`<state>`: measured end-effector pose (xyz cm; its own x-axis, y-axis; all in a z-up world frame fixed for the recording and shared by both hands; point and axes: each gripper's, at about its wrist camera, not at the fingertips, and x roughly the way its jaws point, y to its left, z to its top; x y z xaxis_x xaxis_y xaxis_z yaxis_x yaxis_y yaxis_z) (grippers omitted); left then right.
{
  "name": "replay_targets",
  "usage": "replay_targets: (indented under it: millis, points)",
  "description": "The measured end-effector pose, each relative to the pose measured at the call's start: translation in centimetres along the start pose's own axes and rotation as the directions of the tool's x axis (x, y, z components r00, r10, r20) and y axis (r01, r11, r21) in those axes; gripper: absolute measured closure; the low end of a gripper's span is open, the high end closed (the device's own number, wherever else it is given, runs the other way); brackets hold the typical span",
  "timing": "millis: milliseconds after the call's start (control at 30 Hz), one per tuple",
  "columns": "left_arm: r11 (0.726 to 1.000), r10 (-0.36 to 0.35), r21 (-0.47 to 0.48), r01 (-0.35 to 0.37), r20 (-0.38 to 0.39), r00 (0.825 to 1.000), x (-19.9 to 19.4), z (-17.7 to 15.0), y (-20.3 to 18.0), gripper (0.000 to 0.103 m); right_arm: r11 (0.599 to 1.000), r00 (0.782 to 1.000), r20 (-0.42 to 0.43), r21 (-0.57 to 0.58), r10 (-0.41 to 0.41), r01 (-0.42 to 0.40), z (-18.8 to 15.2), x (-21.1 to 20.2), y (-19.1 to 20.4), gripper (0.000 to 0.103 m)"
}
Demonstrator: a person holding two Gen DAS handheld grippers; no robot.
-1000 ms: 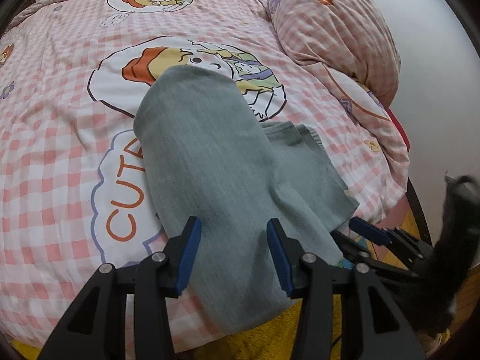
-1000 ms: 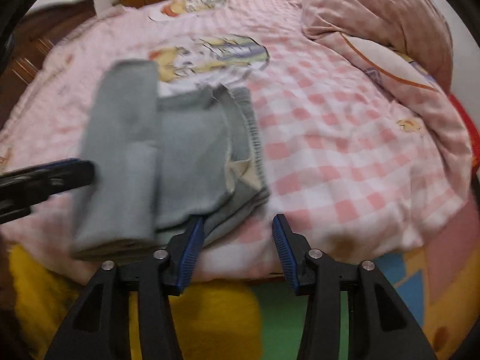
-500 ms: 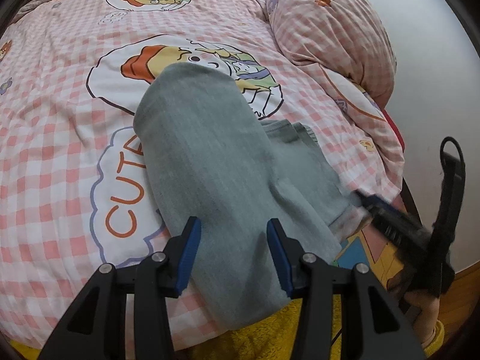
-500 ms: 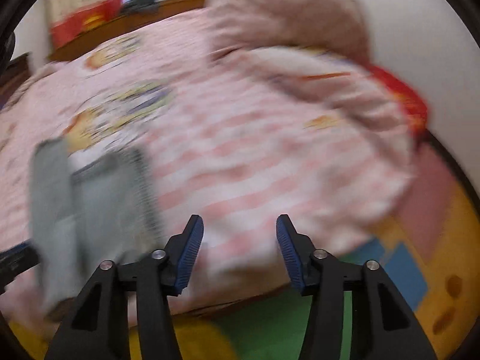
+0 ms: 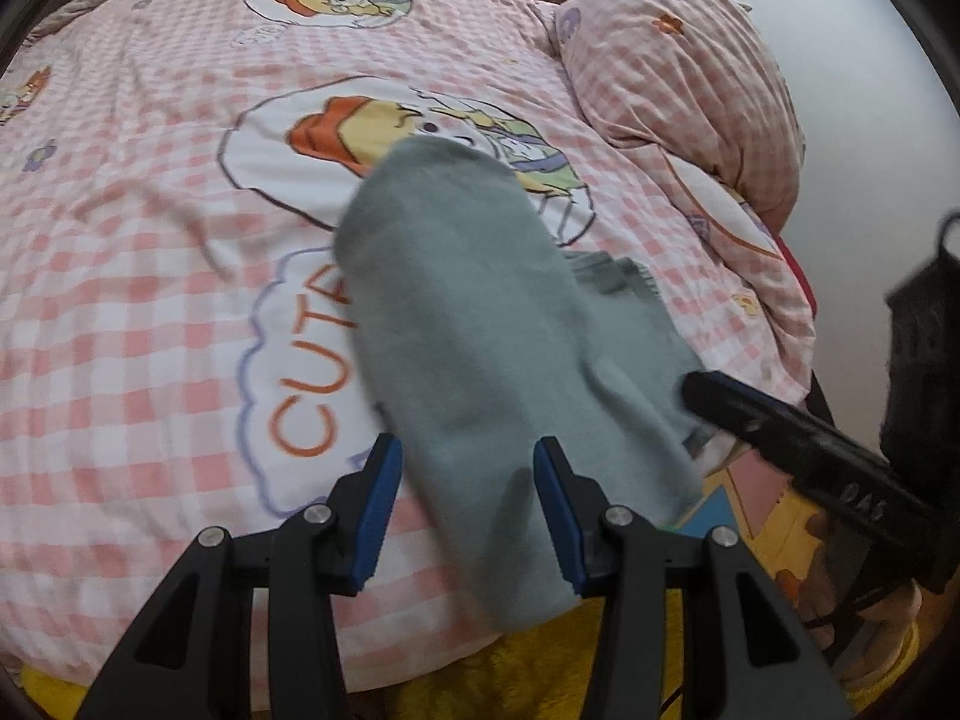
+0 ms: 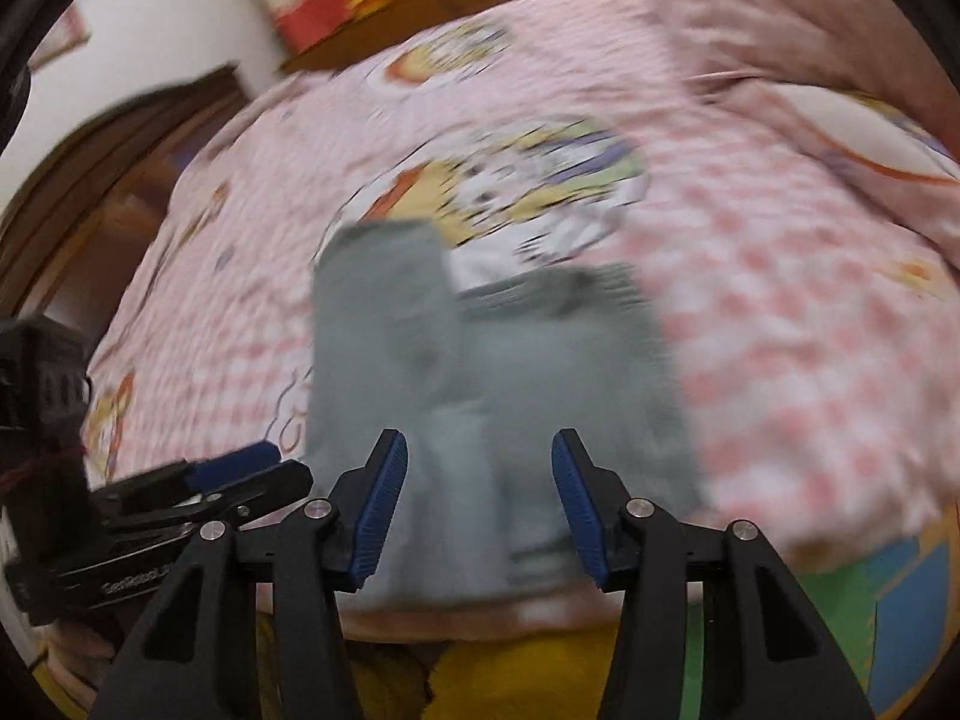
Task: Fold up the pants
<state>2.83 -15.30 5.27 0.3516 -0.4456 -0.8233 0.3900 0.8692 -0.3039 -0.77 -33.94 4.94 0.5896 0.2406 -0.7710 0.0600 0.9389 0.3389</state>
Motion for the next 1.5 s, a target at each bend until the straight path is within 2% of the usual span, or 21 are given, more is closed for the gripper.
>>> replay_targets:
  millis: [133,233,267,300,333,367,633,800,1067,1167,1367,1433,1500]
  points:
    - [0.999,0.031,-0.015,-0.031,0.016,0.999,-0.9,-0.4,1.6,0.055,0.999,0.996,-0.086,-0.023,0.020,-0.023,0.5,3.4,1.0,0.051]
    - [0.999,0.039,-0.035,-0.038,0.020,0.999,-1.3,-0.7,2.7,0.055,0.999,0.994,-0.097,0.013,0.047,-0.046,0.8,4.4,0.8,0.052]
    - [0.998,0.039,-0.042,-0.038,0.021,0.999,-1.3,-0.7,3.1,0.055,0.998,0.994,-0.090,0.024,0.058,-0.056,0.9,4.3,0.8,0.064]
    - [0.998,0.039,-0.049,-0.037,0.022,0.999,-1.3,-0.7,3.3,0.055,0.998,0.994,-0.084,0.030,0.065,-0.063,1.0,4.1,0.8,0.082]
    - [0.998,0.038,-0.057,-0.037,0.022,0.999,-1.3,-0.7,3.5,0.055,0.997,0.994,-0.075,0.025,0.074,-0.072,1.1,3.8,0.7,0.090]
    - [0.997,0.037,-0.062,-0.036,0.022,0.999,-1.3,-0.7,3.6,0.055,0.995,0.993,-0.064,0.023,0.103,-0.102,1.2,3.3,0.8,0.093]
    - [0.998,0.034,-0.046,-0.032,0.031,0.999,-1.4,-0.7,3.1,0.055,0.994,0.990,0.090,-0.001,0.105,-0.106,1.9,-3.2,1.2,0.094]
    - [1.000,0.022,-0.014,-0.022,0.036,0.999,-1.3,-0.1,1.5,0.055,0.997,0.990,0.126,0.024,0.064,-0.067,2.7,-4.9,-1.0,0.094]
    - [0.998,0.016,0.068,-0.018,0.031,0.999,0.0,1.2,-1.5,0.055,0.991,0.998,0.058,0.131,0.013,-0.021,2.5,-1.3,-6.4,0.094]
    - [0.994,0.013,0.106,-0.018,0.049,0.999,0.6,2.3,-2.9,0.055,0.989,0.999,0.034,0.147,0.000,-0.005,2.0,0.2,-7.4,0.094]
    - [0.985,-0.023,0.174,0.007,0.088,0.996,2.9,5.7,-5.7,0.055,0.990,0.999,0.040,0.141,-0.009,0.004,1.7,0.6,-7.9,0.093]
    - [0.984,-0.005,0.179,-0.010,0.082,0.997,4.4,6.5,-6.0,0.055,0.991,0.999,0.039,0.128,-0.032,0.027,1.6,0.9,-8.1,0.093]
    - [0.981,0.045,0.188,-0.055,0.056,0.997,6.8,7.1,-5.7,0.055,0.992,0.998,0.044,0.124,-0.039,0.033,1.4,1.2,-8.2,0.092]
